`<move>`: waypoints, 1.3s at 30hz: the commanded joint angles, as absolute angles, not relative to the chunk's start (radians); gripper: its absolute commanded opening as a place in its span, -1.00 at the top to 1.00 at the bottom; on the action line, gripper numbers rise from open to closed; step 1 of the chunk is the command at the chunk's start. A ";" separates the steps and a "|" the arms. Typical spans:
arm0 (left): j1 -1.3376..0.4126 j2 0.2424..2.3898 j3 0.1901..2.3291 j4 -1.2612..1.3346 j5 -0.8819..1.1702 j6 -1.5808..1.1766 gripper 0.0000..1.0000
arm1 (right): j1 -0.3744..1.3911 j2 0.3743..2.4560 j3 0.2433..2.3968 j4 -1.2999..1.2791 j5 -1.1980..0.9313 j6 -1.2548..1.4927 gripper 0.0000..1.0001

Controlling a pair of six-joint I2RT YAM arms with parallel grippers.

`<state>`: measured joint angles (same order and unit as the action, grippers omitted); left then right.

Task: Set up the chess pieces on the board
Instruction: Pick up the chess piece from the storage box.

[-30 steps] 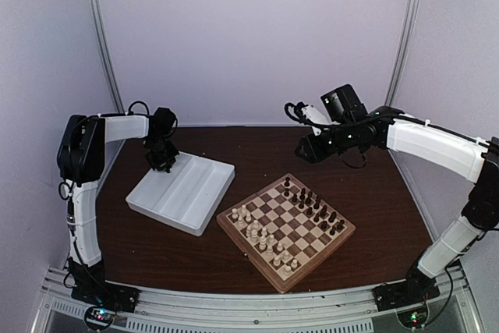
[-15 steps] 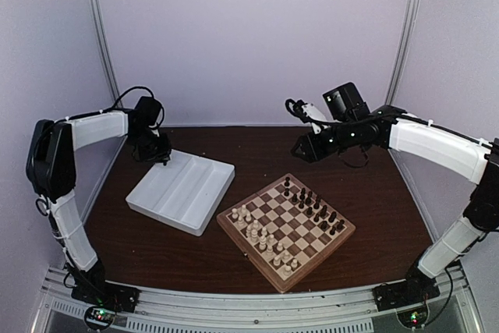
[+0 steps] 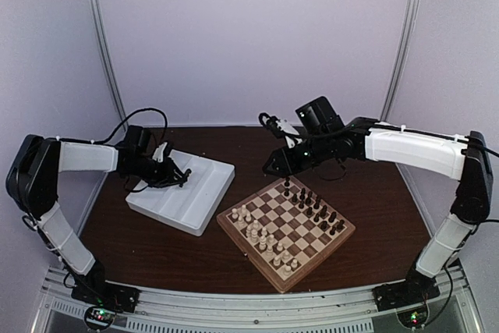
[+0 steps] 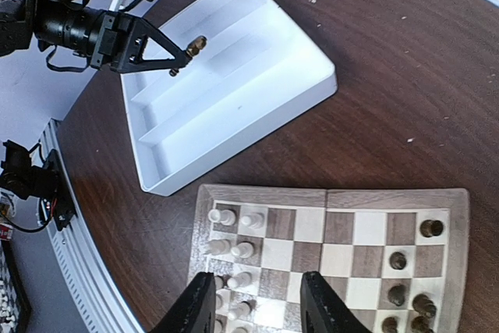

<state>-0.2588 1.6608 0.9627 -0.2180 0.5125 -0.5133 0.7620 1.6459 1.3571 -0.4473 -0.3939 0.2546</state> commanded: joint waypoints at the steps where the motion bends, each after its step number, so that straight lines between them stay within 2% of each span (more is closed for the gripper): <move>1: -0.255 1.634 0.857 0.127 0.725 -0.522 0.69 | 0.809 1.718 1.402 -0.337 -0.445 0.364 0.19; 11: -0.331 1.565 0.747 0.316 0.818 -0.462 0.67 | 0.857 1.881 1.501 -0.209 -0.538 0.518 0.14; 23: -0.456 1.444 0.713 0.322 0.778 -0.337 0.63 | 0.862 1.917 1.537 -0.102 -0.591 0.634 -0.03; 34: -0.496 1.449 0.743 0.310 0.816 -0.307 0.63 | 0.867 1.949 1.561 -0.087 -0.633 0.659 0.08; 39: -0.507 1.448 0.752 0.299 0.822 -0.292 0.63 | 0.868 1.959 1.572 -0.093 -0.635 0.662 0.21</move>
<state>-0.4976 1.4605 0.7258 0.2680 0.7944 -0.3244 0.8600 1.9484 1.5356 -0.1097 -0.6216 0.6556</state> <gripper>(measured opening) 0.188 0.423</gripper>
